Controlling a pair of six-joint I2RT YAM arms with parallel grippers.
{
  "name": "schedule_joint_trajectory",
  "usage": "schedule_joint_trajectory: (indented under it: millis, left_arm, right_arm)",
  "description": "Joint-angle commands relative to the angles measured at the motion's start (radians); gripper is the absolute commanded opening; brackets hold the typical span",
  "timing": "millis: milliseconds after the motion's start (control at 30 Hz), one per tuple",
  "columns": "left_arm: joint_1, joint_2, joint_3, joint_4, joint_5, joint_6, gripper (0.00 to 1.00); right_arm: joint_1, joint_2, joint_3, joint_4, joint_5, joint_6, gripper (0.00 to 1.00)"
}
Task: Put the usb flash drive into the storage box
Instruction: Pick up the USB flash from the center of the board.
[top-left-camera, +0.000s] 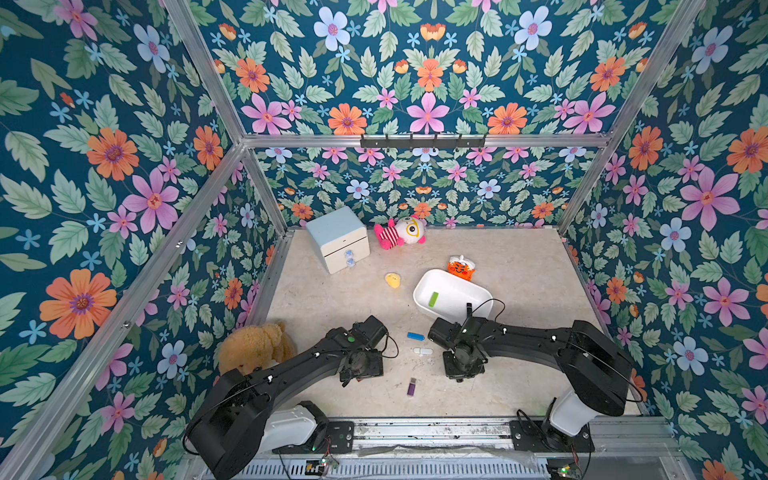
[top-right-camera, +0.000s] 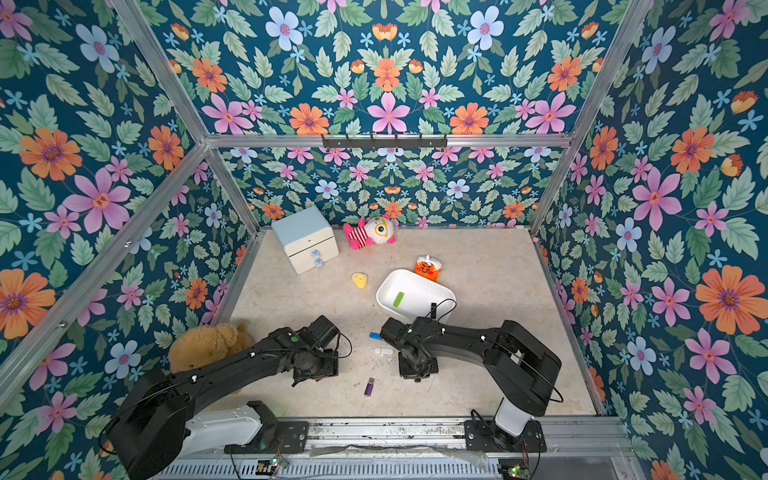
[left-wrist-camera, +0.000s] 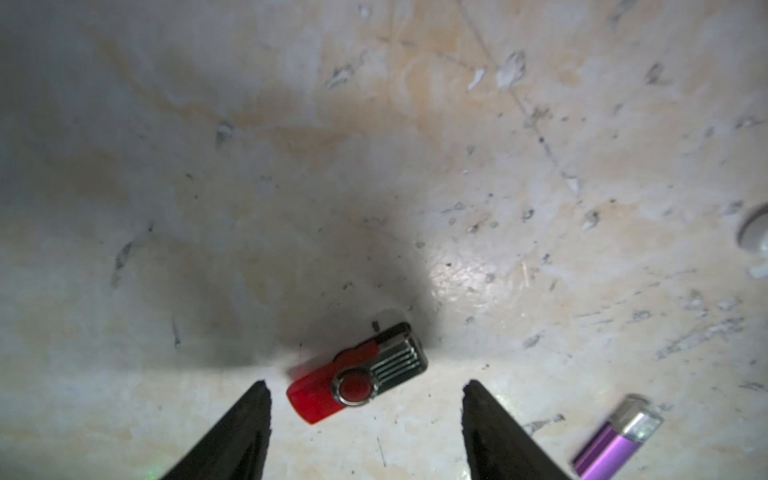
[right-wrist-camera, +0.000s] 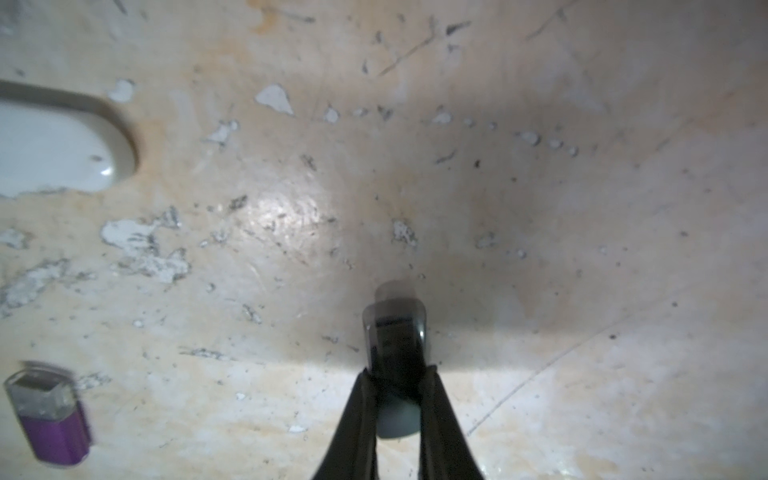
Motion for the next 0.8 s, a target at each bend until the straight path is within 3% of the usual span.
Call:
schedule_joint_trajectory:
  millis: [0, 533, 767]
  left_arm:
    - [-0.002, -0.013, -0.018, 0.007, 0.004, -0.020, 0.75]
    - [-0.013, 0.031, -0.032, 0.025, 0.012, -0.033, 0.74]
    - [-0.014, 0.048, -0.043, 0.041, 0.012, -0.037, 0.66]
  right_arm:
    - [0.001, 0.002, 0.008, -0.024, 0.013, -0.003, 0.00]
    - [-0.003, 0.034, 0.029, -0.036, 0.024, -0.013, 0.00]
    - [-0.009, 0.040, 0.026, -0.034, 0.021, -0.017, 0.00]
